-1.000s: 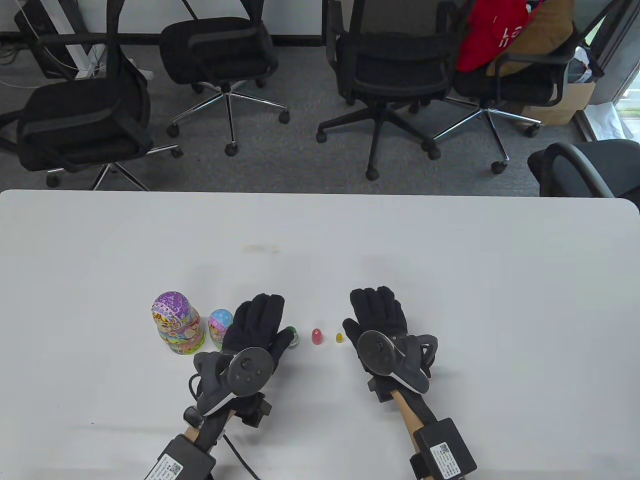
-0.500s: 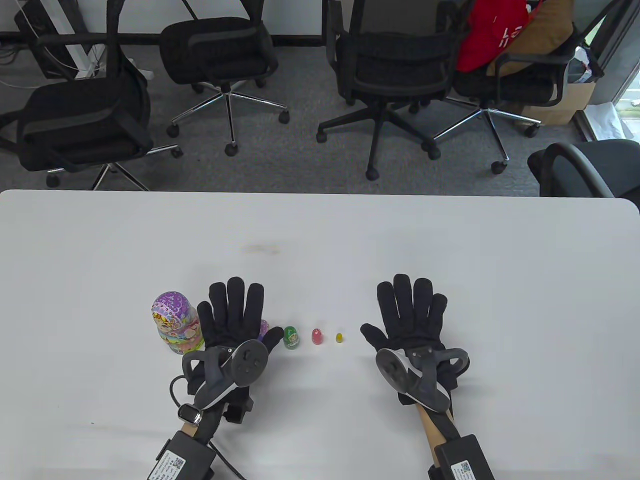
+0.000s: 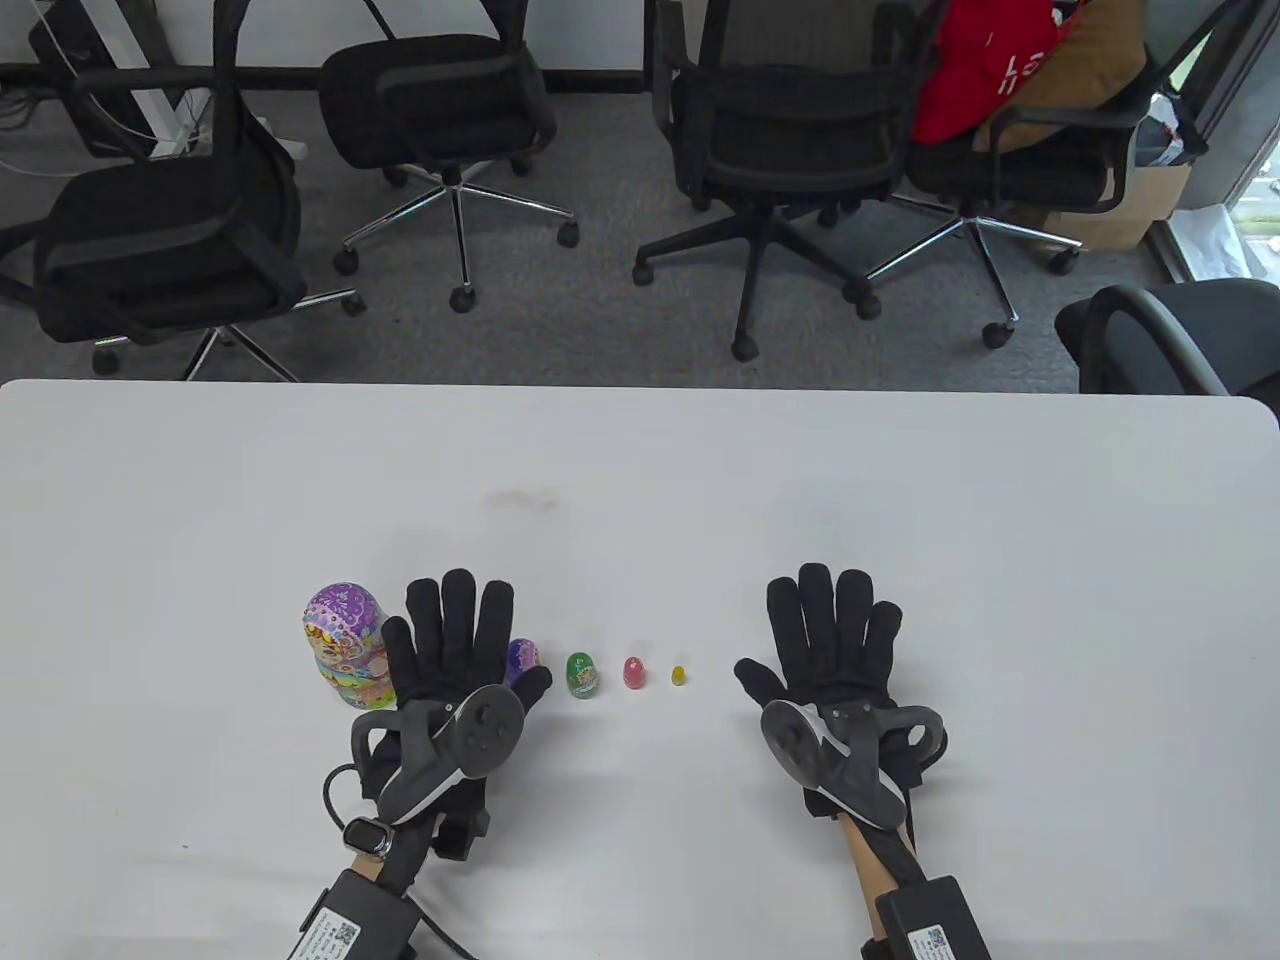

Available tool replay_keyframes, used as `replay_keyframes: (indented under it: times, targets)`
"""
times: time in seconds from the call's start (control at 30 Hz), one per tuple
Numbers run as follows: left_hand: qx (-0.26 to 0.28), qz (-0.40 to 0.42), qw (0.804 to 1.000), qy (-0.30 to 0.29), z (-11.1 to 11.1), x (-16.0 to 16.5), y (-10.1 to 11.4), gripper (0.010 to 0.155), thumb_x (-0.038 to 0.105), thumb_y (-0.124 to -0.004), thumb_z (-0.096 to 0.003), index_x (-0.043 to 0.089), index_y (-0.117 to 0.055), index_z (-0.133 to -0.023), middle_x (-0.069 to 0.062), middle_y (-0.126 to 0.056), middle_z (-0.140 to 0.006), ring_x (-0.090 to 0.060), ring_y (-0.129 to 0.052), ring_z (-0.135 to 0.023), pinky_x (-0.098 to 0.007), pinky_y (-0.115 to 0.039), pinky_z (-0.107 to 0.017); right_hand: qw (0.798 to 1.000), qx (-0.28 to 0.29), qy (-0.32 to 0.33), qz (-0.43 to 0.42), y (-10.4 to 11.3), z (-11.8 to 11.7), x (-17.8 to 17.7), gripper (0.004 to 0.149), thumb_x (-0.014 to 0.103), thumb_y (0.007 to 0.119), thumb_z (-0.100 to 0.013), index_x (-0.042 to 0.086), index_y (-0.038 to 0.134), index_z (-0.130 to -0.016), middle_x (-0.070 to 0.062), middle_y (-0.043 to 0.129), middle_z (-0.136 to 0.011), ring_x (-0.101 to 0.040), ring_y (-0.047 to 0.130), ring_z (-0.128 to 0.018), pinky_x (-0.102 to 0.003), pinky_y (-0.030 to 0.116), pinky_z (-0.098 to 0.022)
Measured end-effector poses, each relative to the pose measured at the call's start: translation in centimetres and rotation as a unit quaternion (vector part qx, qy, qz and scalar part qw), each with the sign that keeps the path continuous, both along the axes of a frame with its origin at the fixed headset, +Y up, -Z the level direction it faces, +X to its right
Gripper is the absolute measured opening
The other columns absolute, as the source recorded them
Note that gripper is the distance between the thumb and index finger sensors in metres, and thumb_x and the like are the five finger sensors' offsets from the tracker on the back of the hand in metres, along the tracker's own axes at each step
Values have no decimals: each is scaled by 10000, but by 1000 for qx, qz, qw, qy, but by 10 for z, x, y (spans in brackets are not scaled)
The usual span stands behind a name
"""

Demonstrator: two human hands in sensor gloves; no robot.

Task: Separate nested Russian dolls into individual dolls

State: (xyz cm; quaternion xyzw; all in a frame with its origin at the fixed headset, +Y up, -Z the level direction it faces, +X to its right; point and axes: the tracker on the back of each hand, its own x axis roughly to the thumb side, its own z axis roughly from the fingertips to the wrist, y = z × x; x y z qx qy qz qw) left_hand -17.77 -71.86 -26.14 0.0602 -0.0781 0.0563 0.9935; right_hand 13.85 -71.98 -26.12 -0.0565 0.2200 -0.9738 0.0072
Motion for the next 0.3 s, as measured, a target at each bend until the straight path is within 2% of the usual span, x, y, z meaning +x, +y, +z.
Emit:
replay_keyframes:
  times: [0.3]
  targets:
    - [-8,7,1000,3,-1,-3,-1,852,599,-529,-569,235,-121,-1223,-172,-102,-1294,-419,48,-1107,-647,-86,-787,1000,-8,2,2,0,1,-2,793,584,539,-504,229,235,-1144,-100,156,-1198,-347,-50,-1010,-562,51,-730]
